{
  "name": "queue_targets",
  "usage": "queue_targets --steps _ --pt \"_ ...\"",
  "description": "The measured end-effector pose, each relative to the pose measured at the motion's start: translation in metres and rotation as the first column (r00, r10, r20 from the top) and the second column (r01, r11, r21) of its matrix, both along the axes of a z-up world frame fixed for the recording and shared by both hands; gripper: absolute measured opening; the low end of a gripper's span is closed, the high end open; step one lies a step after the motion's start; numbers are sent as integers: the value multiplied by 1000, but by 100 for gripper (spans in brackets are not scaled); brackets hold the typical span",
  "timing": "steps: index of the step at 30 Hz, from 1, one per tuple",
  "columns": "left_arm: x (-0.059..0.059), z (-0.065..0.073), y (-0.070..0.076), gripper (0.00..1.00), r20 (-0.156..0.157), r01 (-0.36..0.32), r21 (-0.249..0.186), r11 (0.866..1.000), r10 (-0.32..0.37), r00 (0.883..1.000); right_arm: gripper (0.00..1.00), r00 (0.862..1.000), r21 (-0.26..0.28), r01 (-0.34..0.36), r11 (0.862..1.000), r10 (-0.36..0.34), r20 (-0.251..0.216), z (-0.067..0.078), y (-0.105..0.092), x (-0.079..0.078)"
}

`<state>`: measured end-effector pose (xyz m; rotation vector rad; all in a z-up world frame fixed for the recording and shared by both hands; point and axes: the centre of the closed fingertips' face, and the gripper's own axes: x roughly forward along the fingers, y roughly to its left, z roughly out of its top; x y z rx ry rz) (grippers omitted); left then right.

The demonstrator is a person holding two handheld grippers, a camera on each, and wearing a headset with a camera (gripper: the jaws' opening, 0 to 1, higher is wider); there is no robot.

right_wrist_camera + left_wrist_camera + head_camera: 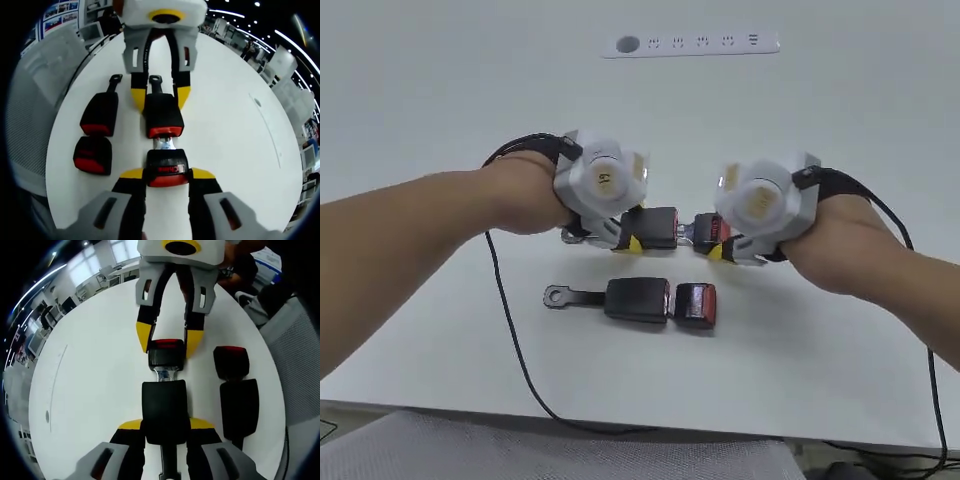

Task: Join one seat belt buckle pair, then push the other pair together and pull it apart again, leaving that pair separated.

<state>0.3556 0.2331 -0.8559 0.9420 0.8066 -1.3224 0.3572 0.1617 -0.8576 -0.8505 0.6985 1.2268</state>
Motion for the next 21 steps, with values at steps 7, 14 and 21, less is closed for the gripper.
queue_targets --steps 7,14,21 --pt "0 0 -1 31 0 2 11 1000 -2 1000 30 1000 22 11 1000 -11 -4 0 12 -1" --pt "1 -1 -1 31 -4 2 -8 1000 -2 1000 30 1000 15 12 1000 -12 -7 -1 12 1" --pt "2 -1 -1 32 -4 1 8 1000 -1 1000 30 1000 20 11 1000 -11 -5 0 12 0"
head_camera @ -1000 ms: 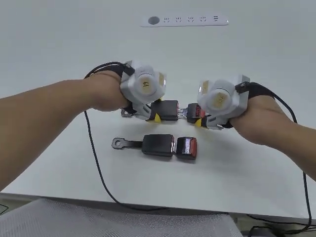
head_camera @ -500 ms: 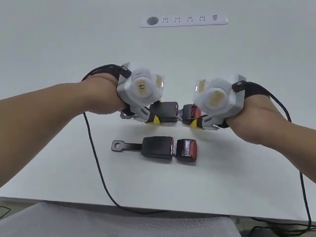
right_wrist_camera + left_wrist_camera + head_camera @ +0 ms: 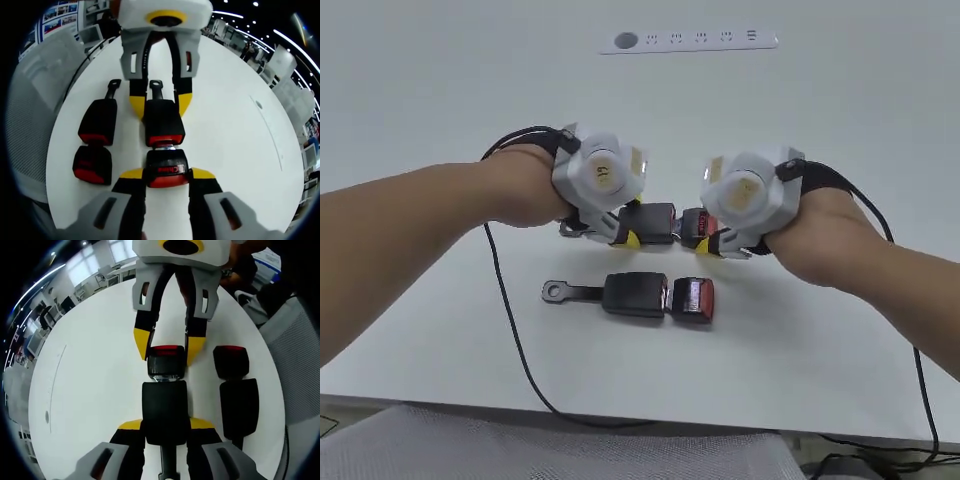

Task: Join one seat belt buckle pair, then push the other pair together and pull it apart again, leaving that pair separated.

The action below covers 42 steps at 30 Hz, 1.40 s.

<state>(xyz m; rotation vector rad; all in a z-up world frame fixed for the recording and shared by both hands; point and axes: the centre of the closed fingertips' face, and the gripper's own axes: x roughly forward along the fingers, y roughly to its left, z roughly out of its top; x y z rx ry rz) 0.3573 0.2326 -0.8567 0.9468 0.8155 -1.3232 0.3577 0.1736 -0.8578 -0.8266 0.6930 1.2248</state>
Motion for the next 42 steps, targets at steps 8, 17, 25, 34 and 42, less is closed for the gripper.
queue_targets --steps 8,17,25,34,42 --pt "0 0 0 32 -8 -9 7 1000 9 1000 31 1000 -6 -6 1000 6 3 3 -1 -2" --pt "-1 0 1 32 -16 -15 7 1000 15 1000 31 1000 -16 -10 1000 10 0 3 -15 -2" --pt "-1 -1 -1 32 -17 -3 14 1000 4 1000 32 1000 19 5 1000 -4 -24 4 -27 -5" --pt "-2 -1 -1 33 -23 -5 27 1000 5 1000 32 999 18 35 999 -35 -33 5 -64 -7" --pt "-2 0 -1 33 -15 -4 35 999 4 1000 33 998 -6 48 999 -48 -27 4 -96 -7"
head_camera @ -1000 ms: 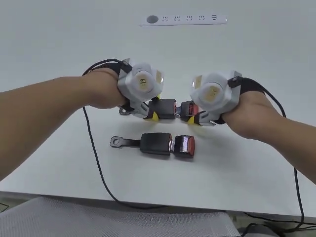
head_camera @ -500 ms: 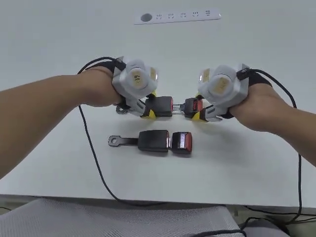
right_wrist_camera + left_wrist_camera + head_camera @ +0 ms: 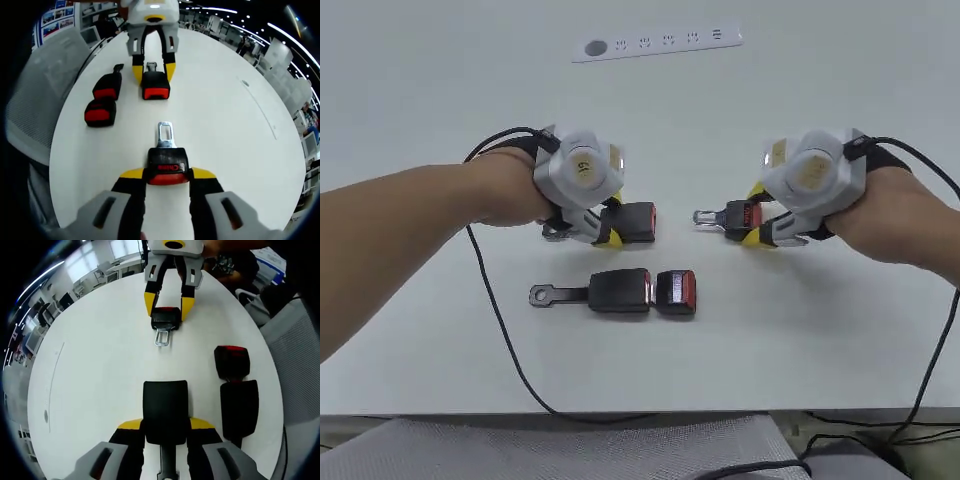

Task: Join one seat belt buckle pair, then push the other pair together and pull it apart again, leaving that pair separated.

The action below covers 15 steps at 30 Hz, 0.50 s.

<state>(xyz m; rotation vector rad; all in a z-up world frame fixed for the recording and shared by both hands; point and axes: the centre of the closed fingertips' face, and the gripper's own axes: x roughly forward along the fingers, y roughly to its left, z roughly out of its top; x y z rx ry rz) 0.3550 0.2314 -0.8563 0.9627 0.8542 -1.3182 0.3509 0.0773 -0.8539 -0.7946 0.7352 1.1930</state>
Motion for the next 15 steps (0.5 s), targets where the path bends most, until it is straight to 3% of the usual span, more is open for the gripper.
queue_targets --steps 8,15 --pt "1 0 -2 33 -2 19 23 1000 -19 1000 33 999 -56 -35 998 36 10 -1 -26 -2" --pt "1 1 -1 33 9 8 32 999 -9 1000 35 998 -79 -52 996 53 16 -1 -31 -4"
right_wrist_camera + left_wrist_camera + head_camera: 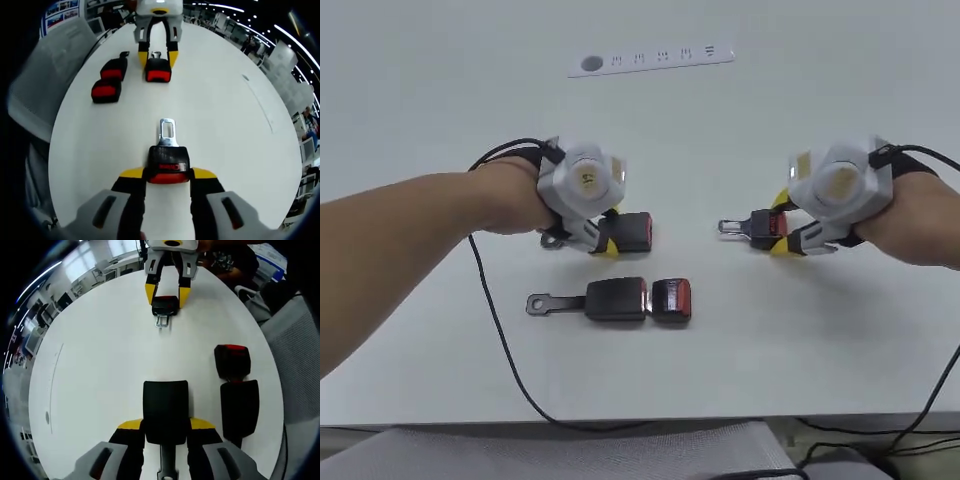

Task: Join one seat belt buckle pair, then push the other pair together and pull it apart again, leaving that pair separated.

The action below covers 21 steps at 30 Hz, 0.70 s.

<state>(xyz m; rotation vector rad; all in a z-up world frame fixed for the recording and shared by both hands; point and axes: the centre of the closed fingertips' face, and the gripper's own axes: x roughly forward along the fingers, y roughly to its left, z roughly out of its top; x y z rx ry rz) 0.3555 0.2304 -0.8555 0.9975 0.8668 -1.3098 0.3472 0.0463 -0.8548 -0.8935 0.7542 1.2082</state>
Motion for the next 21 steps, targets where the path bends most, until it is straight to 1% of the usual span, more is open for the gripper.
queue_targets --steps 4,6,8,10,12,13,15,16,17,18,19,21 --pt "1 1 0 34 8 1 -2 1000 -1 1000 35 1000 -5 -9 1000 9 8 0 0 0" --pt "1 1 0 34 8 -8 -5 1000 8 1000 36 1000 -6 7 1000 -7 2 0 1 0" --pt "-1 2 0 36 6 -1 -1 1000 1 1000 36 1000 -1 9 1000 -9 5 1 1 0" --pt "-2 5 0 38 11 -7 -1 1000 7 1000 38 1000 -3 13 1000 -13 18 2 0 1" --pt "4 16 -2 41 56 -23 -27 999 24 998 44 999 -2 35 999 -35 28 4 -3 1" --pt "4 22 -1 42 66 -31 -36 999 33 997 47 998 14 54 998 -55 34 8 -4 2" --pt "3 32 1 43 76 -54 -60 997 58 995 47 996 52 91 994 -92 20 16 -3 -2" --pt "2 39 4 43 84 -80 -77 994 86 993 47 994 65 103 993 -105 22 20 -3 -3" --pt "0 44 7 43 91 -89 -90 992 97 991 48 993 77 117 990 -119 24 24 -4 -4" --pt "-4 49 11 43 102 -100 -104 990 110 989 49 990 102 135 986 -138 20 29 -2 -8" --pt "-7 52 15 43 107 -109 -112 988 121 987 49 990 112 140 984 -142 14 31 -2 -12" --pt "-13 59 25 44 130 -143 -134 981 161 978 52 988 131 153 979 -156 14 37 -1 -19"
